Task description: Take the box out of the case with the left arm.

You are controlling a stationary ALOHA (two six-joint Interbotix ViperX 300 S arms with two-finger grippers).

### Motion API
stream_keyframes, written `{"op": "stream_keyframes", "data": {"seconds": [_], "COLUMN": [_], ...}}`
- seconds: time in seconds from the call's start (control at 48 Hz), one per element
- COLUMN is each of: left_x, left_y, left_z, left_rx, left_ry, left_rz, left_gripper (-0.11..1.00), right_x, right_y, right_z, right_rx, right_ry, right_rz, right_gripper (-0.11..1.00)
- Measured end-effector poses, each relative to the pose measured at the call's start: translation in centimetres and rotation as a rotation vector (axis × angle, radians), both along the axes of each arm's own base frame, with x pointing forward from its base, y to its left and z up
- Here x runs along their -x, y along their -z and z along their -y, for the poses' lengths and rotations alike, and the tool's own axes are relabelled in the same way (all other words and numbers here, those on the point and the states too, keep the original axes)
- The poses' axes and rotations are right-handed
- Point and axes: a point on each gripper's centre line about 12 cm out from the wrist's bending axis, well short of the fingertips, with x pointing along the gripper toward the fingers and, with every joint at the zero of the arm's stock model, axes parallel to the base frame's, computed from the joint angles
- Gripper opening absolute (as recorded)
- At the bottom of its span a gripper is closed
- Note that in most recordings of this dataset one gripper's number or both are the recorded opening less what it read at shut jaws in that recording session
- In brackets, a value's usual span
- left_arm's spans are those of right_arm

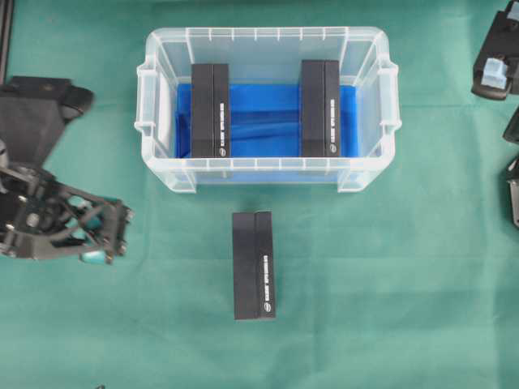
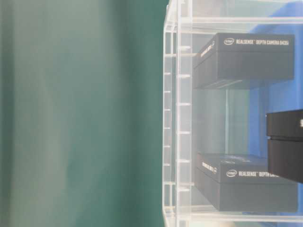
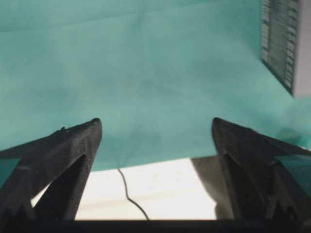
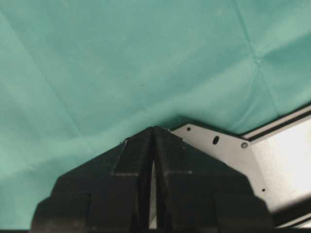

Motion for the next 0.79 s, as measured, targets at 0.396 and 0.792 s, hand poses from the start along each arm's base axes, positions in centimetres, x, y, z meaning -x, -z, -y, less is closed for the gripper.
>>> {"op": "stream_keyframes", "data": {"seconds": [0.396,0.792], "left_x": [1.1,2.4], "left_y": [0.2,0.7], "left_z": [-3.1,-9.9], "left_rx": [-0.012,-0.058], "left_ry": [-0.035,-0.048], "left_rz": [0.004,-0.013], "left_gripper": [0.91,0.91], "right_x": [0.0,0.0], "right_y": [0.0,0.0], "right_z": [0.0,0.0], "right_rx": [0.0,0.0], "right_ry": [-0.003,-0.002], "right_rz": [0.001,0.001], "right_gripper": [0.0,0.0]}}
